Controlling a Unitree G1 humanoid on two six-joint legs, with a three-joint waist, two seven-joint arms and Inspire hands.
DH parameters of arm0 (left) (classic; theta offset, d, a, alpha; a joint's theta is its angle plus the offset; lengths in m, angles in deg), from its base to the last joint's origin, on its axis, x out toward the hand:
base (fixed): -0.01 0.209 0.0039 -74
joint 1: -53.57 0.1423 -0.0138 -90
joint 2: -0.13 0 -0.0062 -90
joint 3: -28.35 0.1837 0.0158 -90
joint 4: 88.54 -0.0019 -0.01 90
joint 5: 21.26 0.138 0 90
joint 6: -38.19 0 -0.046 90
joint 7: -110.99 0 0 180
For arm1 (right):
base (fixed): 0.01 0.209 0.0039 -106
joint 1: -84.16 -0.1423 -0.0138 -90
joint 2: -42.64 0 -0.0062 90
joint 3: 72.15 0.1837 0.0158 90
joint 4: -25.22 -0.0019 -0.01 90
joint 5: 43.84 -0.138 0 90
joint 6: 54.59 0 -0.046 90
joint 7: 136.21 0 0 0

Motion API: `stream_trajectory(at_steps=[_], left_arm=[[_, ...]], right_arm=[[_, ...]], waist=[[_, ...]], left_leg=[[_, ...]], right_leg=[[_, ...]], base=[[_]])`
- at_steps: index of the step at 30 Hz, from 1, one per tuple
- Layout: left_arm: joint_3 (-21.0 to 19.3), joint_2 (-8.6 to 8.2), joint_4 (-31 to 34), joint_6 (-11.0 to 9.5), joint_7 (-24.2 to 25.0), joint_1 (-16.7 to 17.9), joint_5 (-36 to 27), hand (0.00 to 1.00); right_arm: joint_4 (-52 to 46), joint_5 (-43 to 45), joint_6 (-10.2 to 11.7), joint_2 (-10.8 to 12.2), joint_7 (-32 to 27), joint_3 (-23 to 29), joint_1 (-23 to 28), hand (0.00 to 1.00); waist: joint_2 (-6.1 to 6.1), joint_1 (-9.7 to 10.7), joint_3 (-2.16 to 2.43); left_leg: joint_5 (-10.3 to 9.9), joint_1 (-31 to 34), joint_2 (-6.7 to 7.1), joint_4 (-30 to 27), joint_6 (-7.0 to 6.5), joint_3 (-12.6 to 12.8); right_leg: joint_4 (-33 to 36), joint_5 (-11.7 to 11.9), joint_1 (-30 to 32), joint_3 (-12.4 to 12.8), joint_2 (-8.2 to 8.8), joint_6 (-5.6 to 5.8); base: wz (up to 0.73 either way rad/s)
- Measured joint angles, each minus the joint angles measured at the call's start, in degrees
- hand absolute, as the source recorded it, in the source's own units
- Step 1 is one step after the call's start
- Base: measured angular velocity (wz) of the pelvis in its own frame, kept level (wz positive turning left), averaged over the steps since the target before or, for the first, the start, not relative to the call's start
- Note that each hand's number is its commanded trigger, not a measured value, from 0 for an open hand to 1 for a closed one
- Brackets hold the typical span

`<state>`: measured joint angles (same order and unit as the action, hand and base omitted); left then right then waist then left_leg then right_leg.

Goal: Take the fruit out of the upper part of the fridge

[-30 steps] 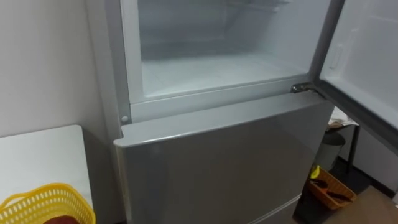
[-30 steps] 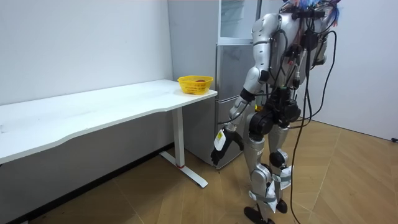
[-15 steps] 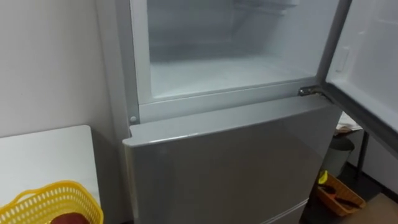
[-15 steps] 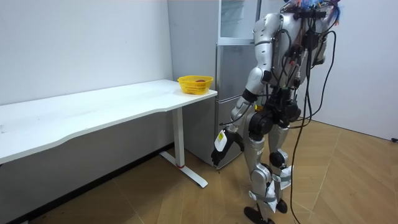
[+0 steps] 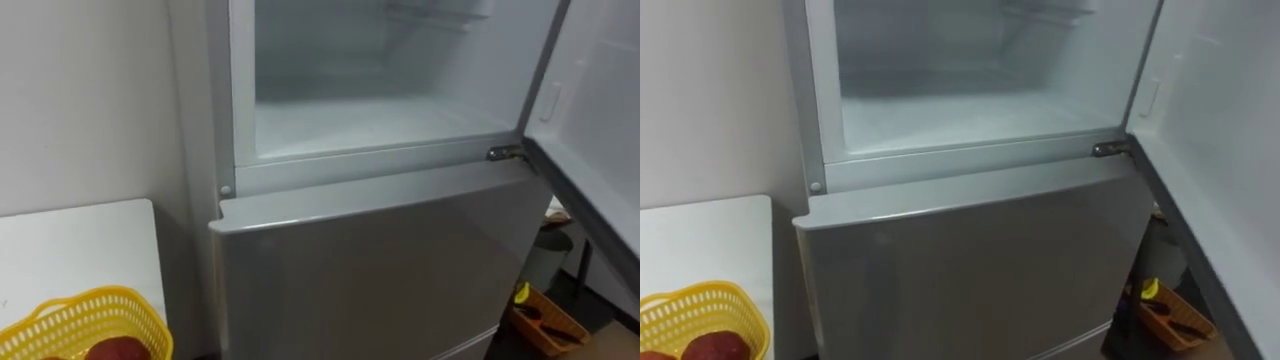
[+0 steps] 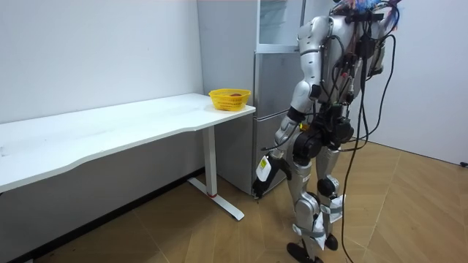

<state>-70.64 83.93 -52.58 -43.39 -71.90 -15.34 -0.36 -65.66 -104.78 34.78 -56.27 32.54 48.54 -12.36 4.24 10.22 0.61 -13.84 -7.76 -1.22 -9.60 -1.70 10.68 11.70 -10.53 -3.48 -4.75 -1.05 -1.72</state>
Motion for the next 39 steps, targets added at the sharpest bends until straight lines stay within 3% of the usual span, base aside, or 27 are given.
stream_trajectory(at_steps=[5,18,31,36,39], left_arm=[[0.3,0.02,0.0,-0.3,0.1,0.0,-0.1,0.00],[0.9,0.60,-1.6,-1.9,0.4,-0.3,-0.8,0.00],[2.5,1.28,-4.6,-2.5,0.8,-2.4,-1.2,0.00],[3.5,1.36,-6.3,-2.6,1.1,-3.5,-1.2,0.00],[3.5,1.39,-6.7,-2.6,1.3,-3.7,-1.1,0.00]], right_arm=[[0.0,0.7,-0.7,0.0,4.7,-0.6,0.0,0.00],[-4.7,3.2,-0.7,0.0,13.0,-4.3,1.6,0.00],[-11.6,3.8,-0.7,-0.2,20.8,-7.7,1.4,0.00],[-11.6,3.8,-0.7,-2.3,24.1,-9.3,0.7,0.00],[-11.6,4.0,-0.7,-2.3,25.4,-9.4,0.3,0.00]], waist=[[0.57,-0.7,-0.32],[1.83,-1.7,0.05],[0.67,-3.2,-0.16],[0.35,-4.2,-0.04],[0.46,-4.8,-0.10]], left_leg=[[0.0,-0.6,-0.13,0.0,0.06,0.2],[0.1,-0.8,-0.14,0.0,0.11,0.1],[-0.1,-0.4,-0.26,0.1,0.27,-0.3],[-0.1,0.0,-0.32,-0.2,0.28,-0.4],[-0.1,0.1,-0.31,-0.3,0.29,-0.6]], right_leg=[[0.0,-0.1,-0.3,0.0,0.07,-0.14],[0.0,-0.1,-0.4,-0.1,0.03,-0.22],[0.1,0.1,-0.5,-1.2,0.06,-0.32],[0.0,0.1,-0.5,-1.8,0.07,-0.37],[0.0,0.1,-0.7,-2.5,0.22,-0.37]], base=[[0.00],[0.00],[0.02],[0.00],[0.06]])
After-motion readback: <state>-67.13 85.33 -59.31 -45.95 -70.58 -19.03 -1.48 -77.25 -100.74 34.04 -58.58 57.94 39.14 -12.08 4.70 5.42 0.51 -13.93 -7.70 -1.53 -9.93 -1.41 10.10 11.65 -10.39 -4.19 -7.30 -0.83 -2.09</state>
